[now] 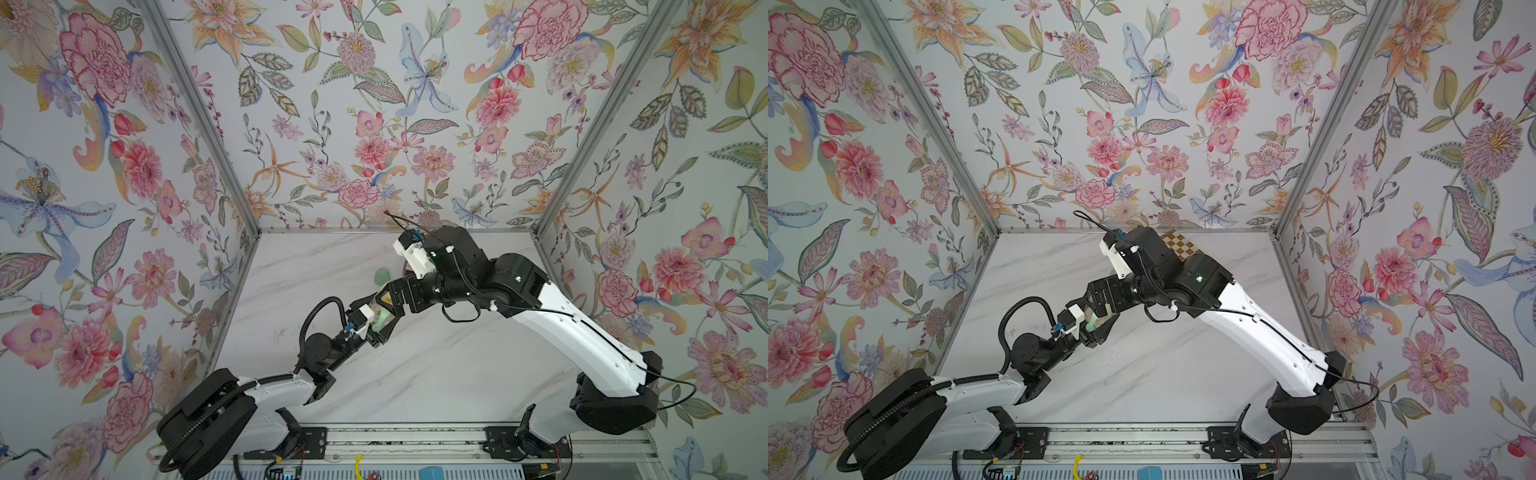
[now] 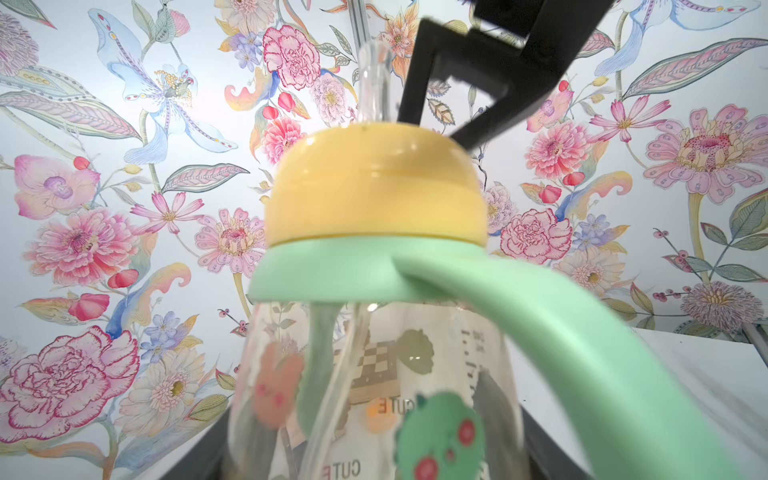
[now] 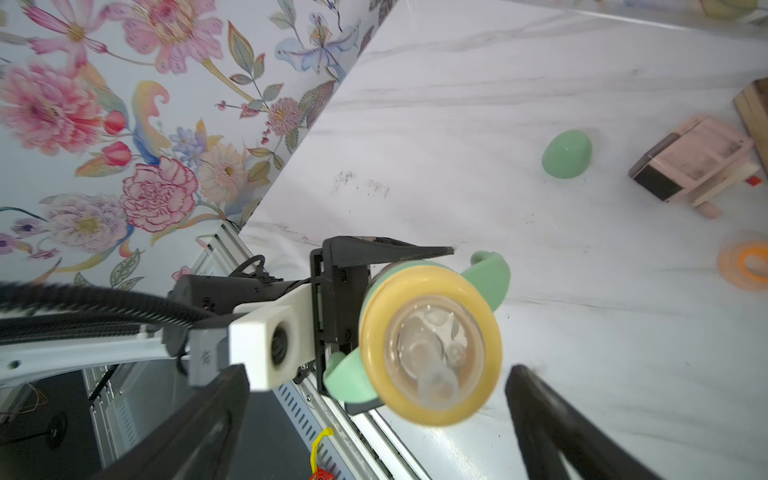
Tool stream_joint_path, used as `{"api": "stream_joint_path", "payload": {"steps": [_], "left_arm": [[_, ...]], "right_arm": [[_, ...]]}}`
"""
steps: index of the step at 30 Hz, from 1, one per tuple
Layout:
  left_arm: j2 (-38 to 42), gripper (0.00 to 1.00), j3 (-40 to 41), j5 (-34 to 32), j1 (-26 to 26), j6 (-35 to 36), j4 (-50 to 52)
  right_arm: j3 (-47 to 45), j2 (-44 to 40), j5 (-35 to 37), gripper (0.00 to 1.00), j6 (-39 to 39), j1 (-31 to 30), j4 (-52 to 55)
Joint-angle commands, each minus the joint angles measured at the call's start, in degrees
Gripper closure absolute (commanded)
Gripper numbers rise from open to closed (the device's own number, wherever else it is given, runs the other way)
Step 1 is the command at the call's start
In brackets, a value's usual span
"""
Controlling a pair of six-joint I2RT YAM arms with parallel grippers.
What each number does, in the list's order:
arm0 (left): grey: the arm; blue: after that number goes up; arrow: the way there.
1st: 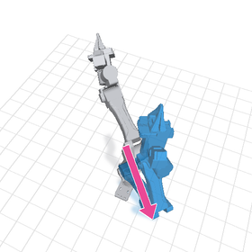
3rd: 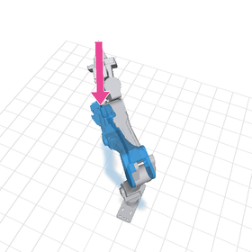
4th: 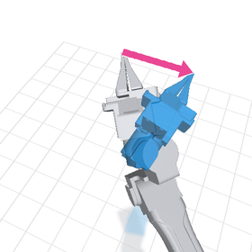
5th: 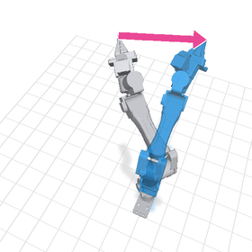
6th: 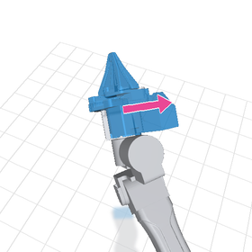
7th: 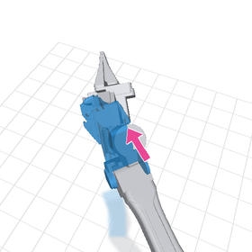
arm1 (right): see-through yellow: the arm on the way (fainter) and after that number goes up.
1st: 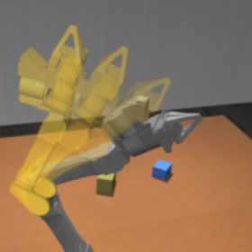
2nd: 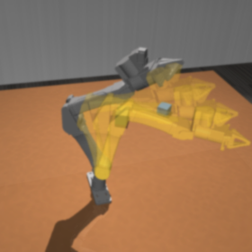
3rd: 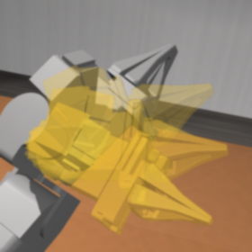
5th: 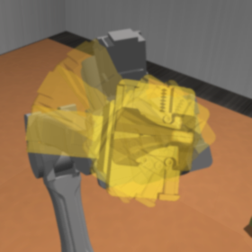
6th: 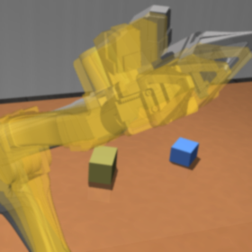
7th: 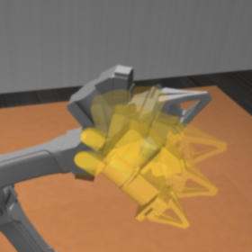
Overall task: Assemble the baby bottles
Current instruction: Screw the nipple onto the baby bottle, then pick up the lid from the center of the board.
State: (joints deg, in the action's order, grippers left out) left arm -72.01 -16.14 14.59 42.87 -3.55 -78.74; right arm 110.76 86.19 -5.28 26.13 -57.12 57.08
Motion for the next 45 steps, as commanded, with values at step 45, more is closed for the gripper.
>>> {"api": "stream_joint_path", "payload": {"steps": [45], "left_arm": [[47.3,0.99,10.1,-7.2,-4.3,-4.2,25.9]], "right_arm": [[37.9,67.1,4.6,0.12,-14.7,18.2,-10.2]]}}
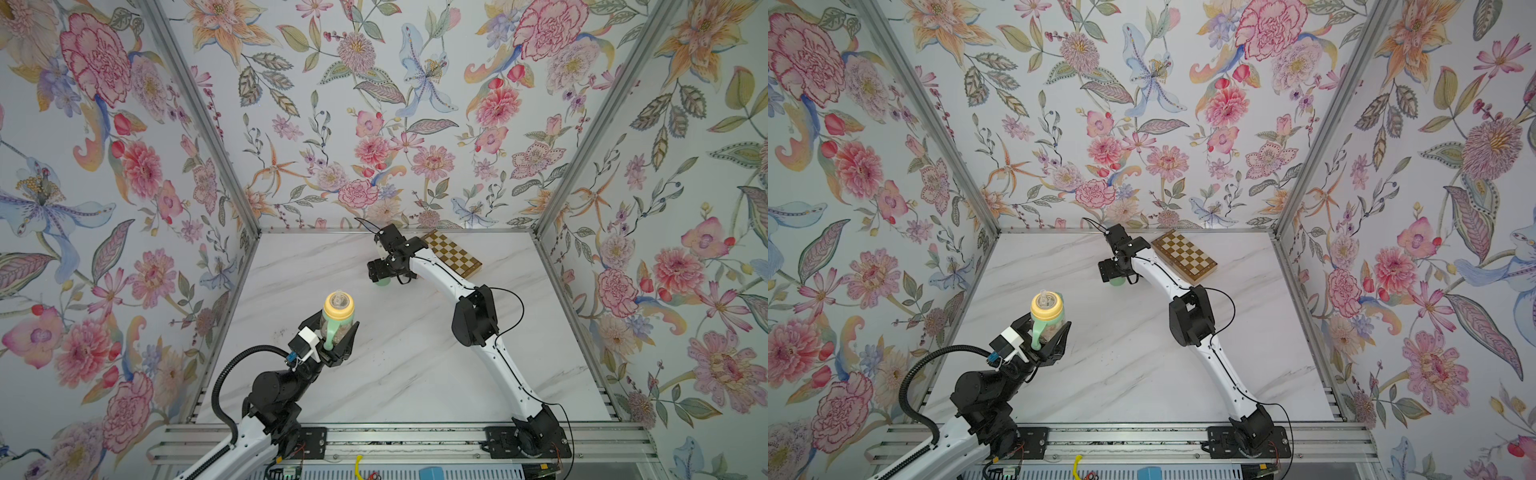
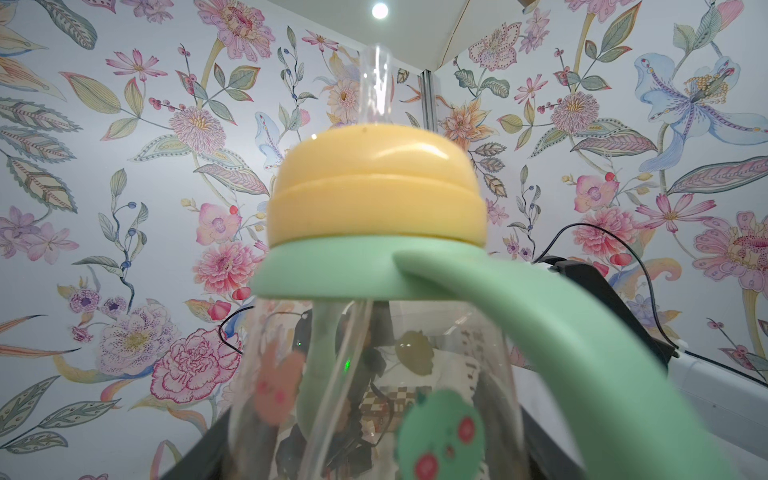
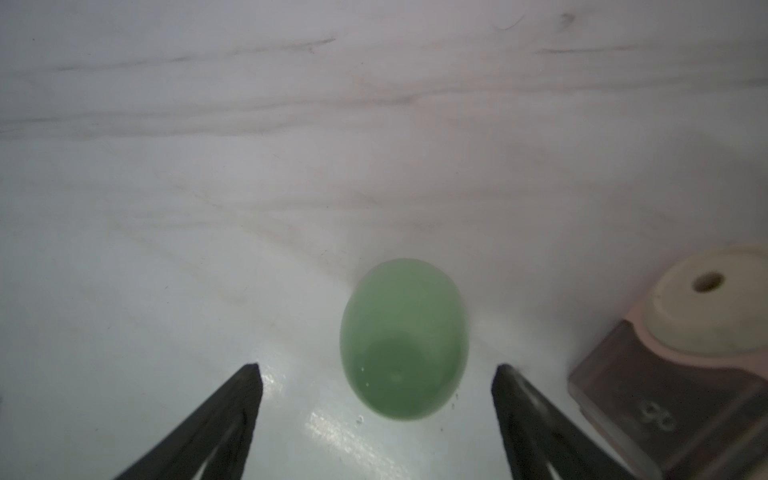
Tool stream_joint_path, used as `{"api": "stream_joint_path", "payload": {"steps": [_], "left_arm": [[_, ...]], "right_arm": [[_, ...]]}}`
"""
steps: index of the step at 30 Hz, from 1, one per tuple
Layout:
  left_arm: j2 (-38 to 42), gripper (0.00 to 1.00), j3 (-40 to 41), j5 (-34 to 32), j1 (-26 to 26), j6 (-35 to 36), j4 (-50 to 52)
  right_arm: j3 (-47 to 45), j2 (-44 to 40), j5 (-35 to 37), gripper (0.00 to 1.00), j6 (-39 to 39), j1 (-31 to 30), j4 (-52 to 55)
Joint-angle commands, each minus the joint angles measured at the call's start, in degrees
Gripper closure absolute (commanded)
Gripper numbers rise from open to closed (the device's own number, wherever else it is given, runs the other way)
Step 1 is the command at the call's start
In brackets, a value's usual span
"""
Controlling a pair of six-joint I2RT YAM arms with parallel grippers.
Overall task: Assemble the baby bottles
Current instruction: Pick up the lid from the center of the board.
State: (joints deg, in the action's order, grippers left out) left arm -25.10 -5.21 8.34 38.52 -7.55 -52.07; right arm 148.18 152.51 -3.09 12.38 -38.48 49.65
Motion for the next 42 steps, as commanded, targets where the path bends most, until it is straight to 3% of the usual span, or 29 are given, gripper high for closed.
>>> {"api": "stream_joint_path", "payload": {"steps": [1,12,29,36,42], "left_arm": [[0.5,0.99,-0.9,-1.0,0.1,-0.1,-0.5],[1.7,0.99,-1.0,-1.4,0.1,-0.2,1.4],[2.0,0.99,-1.2,-1.5,0.1,-0.3,2.4],[0.5,1.00,-0.7,-1.7,0.1,-0.3,0.5],[-5.8,1.00,0.0,-1.0,0.1,-0.3,-7.0]], "right_arm": [[0.4,1.1,2.5,0.14,-1.0,-0.5,-3.2],[0.4,4.5,4.9,0.22,-1.4,-0.9,-4.3],[-2.4,3.4,7.6,0.42,-2.2,-1.1,-5.4],[-15.2,-7.1,10.0,0.46,-2.1,-1.9,-6.3],[-34.4,-23.2,11.7,0.46,-2.2,-3.5,-11.2]]}}
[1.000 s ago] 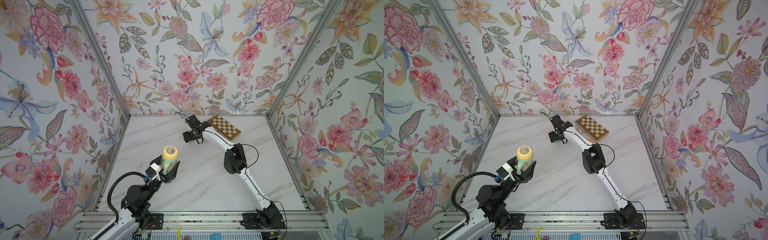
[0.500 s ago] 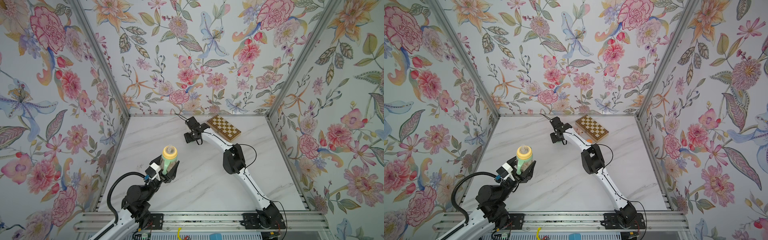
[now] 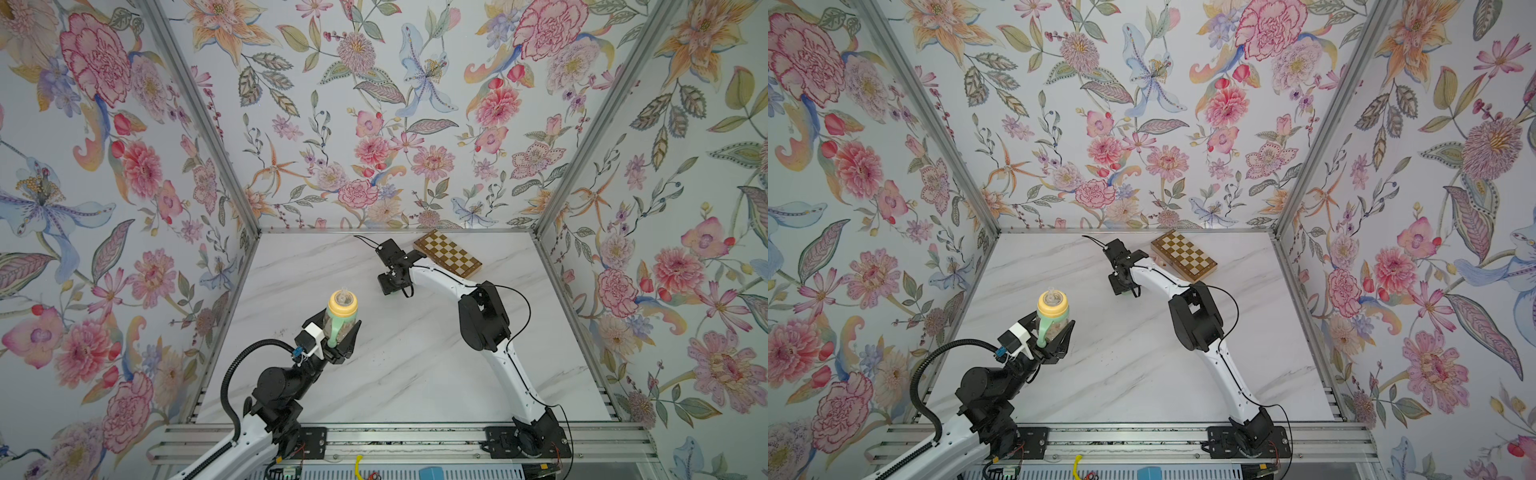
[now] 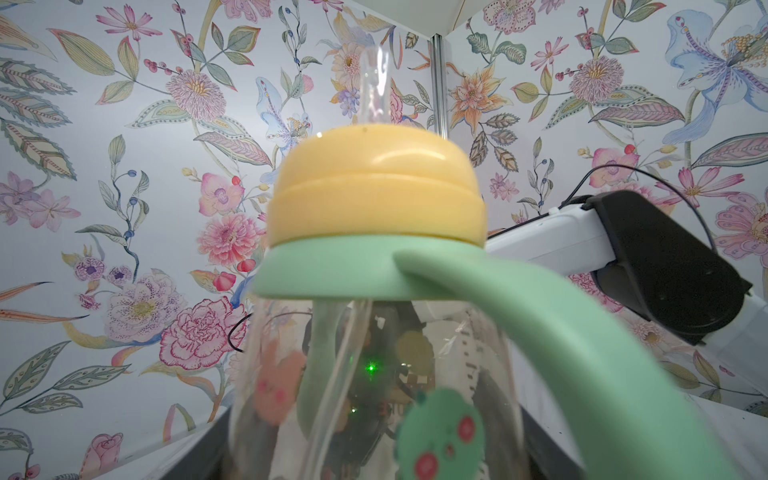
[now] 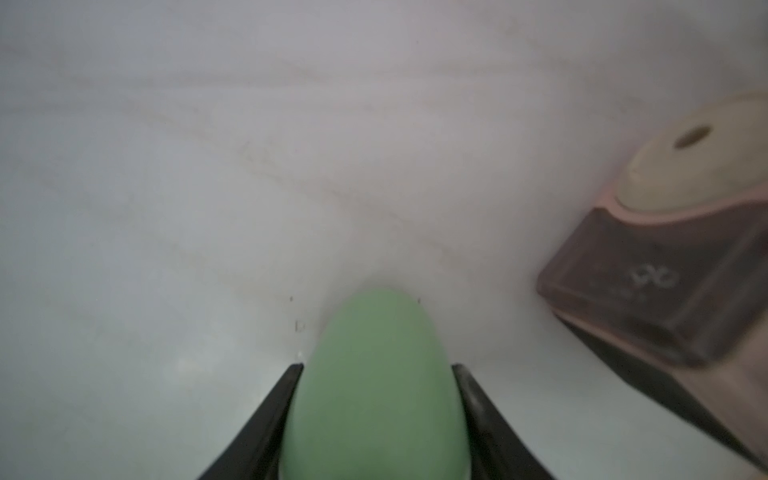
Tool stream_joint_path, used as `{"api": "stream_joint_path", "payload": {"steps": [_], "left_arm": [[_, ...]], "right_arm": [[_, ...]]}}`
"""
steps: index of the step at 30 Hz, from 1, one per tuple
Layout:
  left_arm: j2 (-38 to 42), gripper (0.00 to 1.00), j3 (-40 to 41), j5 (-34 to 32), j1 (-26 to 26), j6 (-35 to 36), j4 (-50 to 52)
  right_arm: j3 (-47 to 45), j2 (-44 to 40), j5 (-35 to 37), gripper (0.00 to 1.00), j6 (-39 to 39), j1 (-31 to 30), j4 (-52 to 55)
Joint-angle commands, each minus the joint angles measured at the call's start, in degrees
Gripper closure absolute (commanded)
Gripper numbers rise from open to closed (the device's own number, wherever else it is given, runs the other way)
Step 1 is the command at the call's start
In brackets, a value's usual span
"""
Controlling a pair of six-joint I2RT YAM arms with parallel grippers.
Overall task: Assemble the baby bottles
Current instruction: Pick up the lid from the center of the board, then close the lid on the baby bottle.
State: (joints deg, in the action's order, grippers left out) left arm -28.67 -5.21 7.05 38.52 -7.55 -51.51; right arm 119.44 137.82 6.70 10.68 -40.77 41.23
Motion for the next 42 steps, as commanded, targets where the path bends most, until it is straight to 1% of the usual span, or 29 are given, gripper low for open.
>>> {"api": "stream_joint_path", "payload": {"steps": [1,4,5,7,9,12,14,15,18,20,23,26,30,35,42], "left_arm": [[-3.8,1.00,0.0,0.4,0.1,-0.6,-9.3],[-10.4,1.00,0.6,2.0,0.1,-1.3,-17.2],[-13.1,1.00,0.6,3.5,0.1,-1.2,-20.2],[-18.7,1.00,0.1,6.2,0.1,-1.3,-25.8],[-24.9,1.00,-0.7,8.7,0.1,-1.8,-33.0],[-32.6,1.00,-4.0,13.5,0.1,-1.7,-37.4],[-37.0,1.00,-4.9,14.3,0.1,-2.3,-41.4],[-39.0,1.00,-6.5,14.9,0.1,-2.6,-43.1],[-43.1,1.00,-9.7,17.4,0.2,-2.6,-42.8],[-45.4,1.00,-10.9,18.7,0.4,-3.0,-44.0],[-47.3,1.00,-12.2,19.7,0.6,-2.9,-43.1],[-48.1,1.00,-12.6,20.4,0.8,-2.6,-42.7],[-48.2,1.00,-12.8,20.9,1.0,-2.3,-41.8],[-48.1,1.00,-12.5,20.7,1.1,-1.9,-41.0],[-48.2,1.00,-12.8,20.9,1.1,-1.8,-39.5]], "right_arm": [[-8.8,-11.3,1.9,0.46,-0.3,-1.4,-3.6],[-18.6,-21.0,2.4,0.46,0.5,-2.0,-5.7],[-21.6,-24.8,2.1,0.46,0.7,-2.1,-5.9],[-26.9,-31.9,0.4,0.46,1.2,-1.9,-6.3],[-31.2,-39.9,-2.8,0.46,1.3,-1.4,-6.5],[-34.9,-50.5,-9.1,0.46,2.3,0.5,-6.3],[-36.2,-56.4,-12.7,0.46,3.4,1.7,-6.2],[-36.7,-59.4,-14.4,0.45,3.9,2.2,-6.2],[-36.7,-64.6,-20.4,0.43,4.6,2.5,-5.9],[-36.3,-66.2,-23.6,0.42,5.1,2.5,-5.8],[-35.2,-67.2,-27.1,0.42,5.7,2.4,-5.8],[-33.9,-66.5,-30.2,0.42,5.8,1.6,-6.5],[-31.5,-63.7,-32.2,0.42,5.1,-1.1,-6.2],[-29.1,-61.3,-32.1,0.42,4.5,-2.6,-5.6],[-28.6,-60.4,-31.6,0.42,3.8,-3.5,-3.9]]}}
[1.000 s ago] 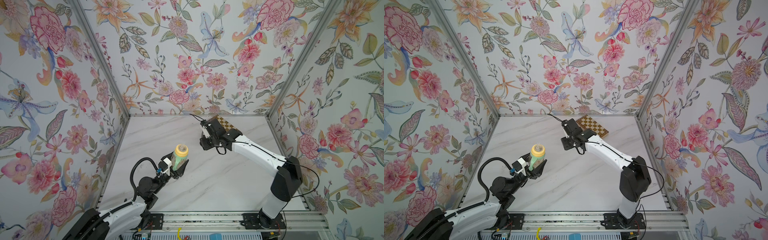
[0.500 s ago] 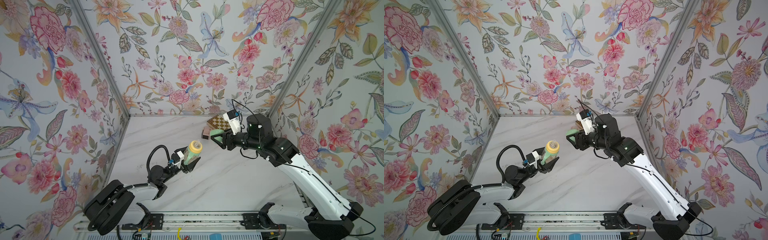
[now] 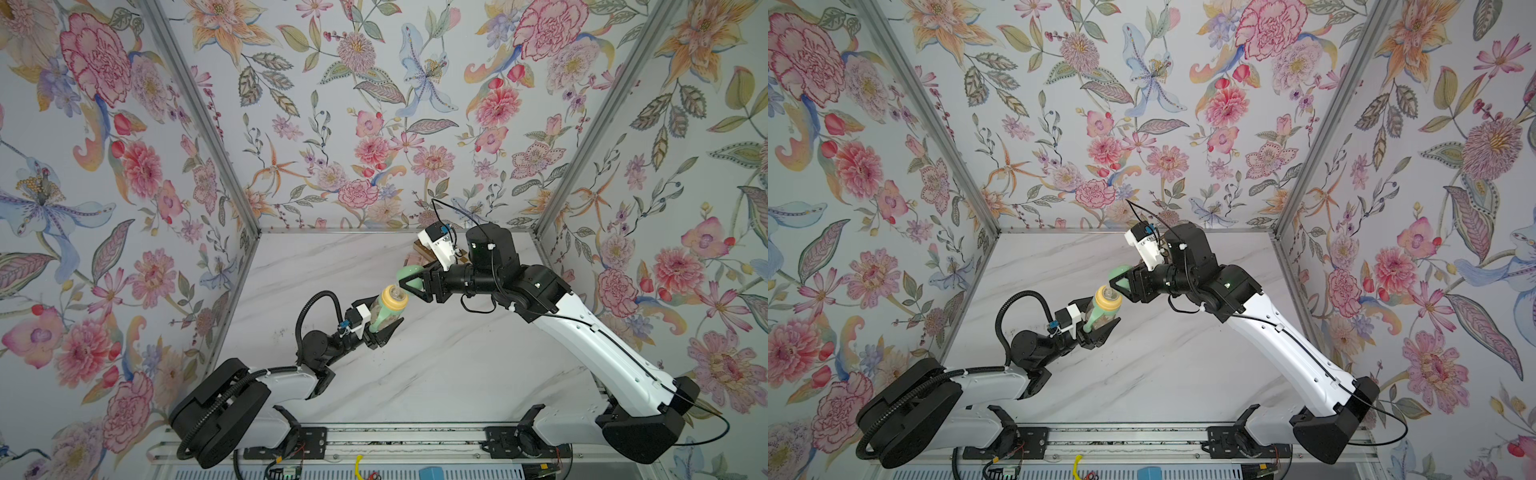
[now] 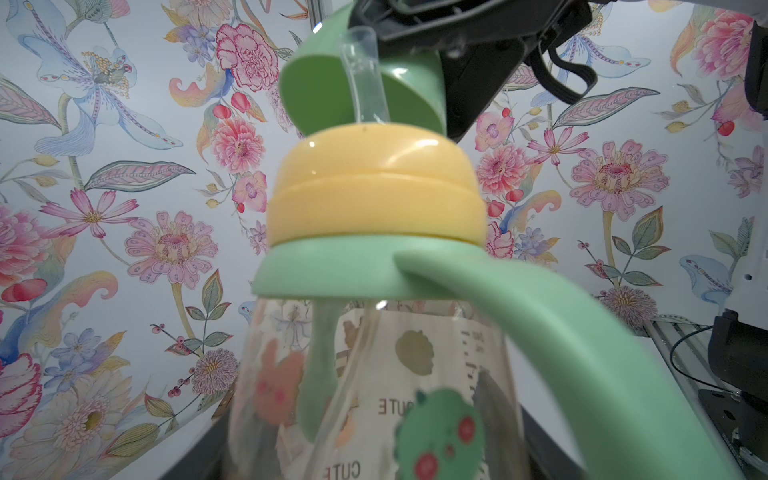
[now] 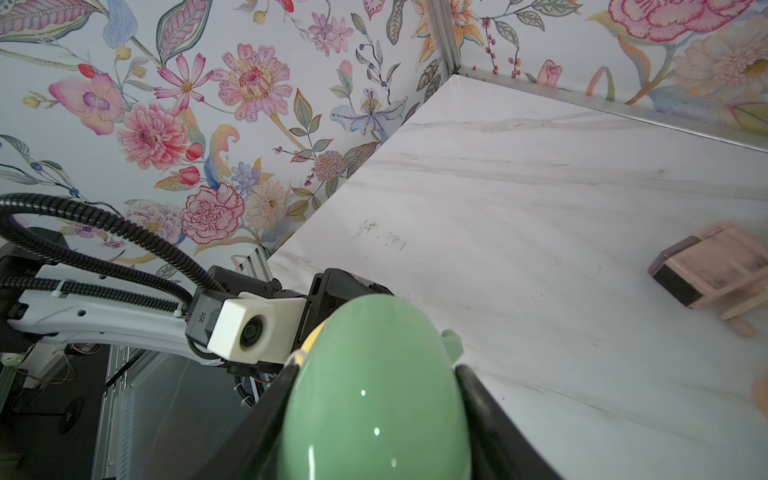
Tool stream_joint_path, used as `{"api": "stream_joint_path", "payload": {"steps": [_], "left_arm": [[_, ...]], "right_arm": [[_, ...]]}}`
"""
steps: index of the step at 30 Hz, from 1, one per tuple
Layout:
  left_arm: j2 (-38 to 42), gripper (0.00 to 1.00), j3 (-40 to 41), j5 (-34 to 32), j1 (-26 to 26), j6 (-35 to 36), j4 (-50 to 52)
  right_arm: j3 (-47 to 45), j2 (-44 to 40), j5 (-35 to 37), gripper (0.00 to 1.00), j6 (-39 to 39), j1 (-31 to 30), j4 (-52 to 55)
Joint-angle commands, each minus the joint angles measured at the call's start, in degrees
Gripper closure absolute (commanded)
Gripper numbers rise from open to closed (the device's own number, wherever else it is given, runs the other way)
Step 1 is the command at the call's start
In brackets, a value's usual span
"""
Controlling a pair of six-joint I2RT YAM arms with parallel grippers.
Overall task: Assemble the baby bottles
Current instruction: Close the lid on the baby bottle.
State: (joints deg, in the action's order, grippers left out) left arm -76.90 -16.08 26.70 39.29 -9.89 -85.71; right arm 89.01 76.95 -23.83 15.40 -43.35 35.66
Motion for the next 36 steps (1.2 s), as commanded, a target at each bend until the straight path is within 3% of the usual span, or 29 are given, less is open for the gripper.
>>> {"api": "stream_joint_path", "payload": {"steps": [1,17,36], "left_arm": [[-0.1,1.00,-2.0,1.4,0.4,0.7,-4.9],[-0.8,1.00,-2.4,2.1,0.4,0.9,-3.8],[0.2,1.00,-2.2,2.8,0.4,2.2,-3.8]], "right_arm": [[1.7,0.1,-0.7,0.42,-1.0,-0.9,1.6],[4.3,-1.4,-1.3,0.40,-1.3,-1.1,3.6],[4.2,5.3,-1.8,0.39,-3.6,-3.0,7.8]]}}
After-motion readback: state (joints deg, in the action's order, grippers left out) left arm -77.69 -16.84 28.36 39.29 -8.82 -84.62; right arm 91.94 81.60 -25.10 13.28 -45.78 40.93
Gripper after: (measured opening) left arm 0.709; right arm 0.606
